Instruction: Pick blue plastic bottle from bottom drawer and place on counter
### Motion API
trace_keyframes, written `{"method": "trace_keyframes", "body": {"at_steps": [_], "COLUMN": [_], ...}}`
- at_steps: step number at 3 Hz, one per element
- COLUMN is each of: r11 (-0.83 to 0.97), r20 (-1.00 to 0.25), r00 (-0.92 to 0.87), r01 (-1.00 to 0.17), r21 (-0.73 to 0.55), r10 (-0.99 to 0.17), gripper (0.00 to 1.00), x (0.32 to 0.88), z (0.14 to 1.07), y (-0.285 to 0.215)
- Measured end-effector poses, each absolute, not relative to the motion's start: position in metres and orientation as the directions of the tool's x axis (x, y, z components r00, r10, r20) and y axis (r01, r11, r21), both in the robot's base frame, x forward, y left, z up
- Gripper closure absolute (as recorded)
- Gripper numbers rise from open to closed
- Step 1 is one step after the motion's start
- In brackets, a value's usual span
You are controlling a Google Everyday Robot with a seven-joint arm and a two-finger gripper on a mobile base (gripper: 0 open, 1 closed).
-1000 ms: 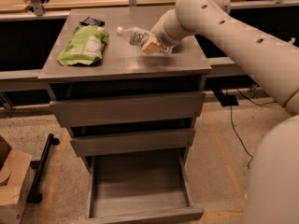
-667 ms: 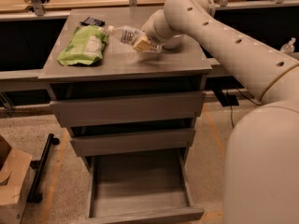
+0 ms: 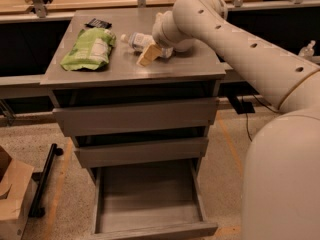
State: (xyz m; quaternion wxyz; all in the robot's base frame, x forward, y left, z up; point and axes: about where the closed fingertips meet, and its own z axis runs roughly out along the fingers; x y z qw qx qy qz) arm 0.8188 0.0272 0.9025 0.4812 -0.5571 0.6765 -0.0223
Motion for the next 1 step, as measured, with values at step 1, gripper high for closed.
{"method": "trace_keyframes", "body": {"at_steps": [1], "r11": [0.378], "r20": [-0.626], "r00": [0.084], "r01": [-0.732], "r21": [-0.566], "r10": [-0.775], "gripper": [0.0], "x": [0.8186], "z": [0.9023], "y": [0.0273]}}
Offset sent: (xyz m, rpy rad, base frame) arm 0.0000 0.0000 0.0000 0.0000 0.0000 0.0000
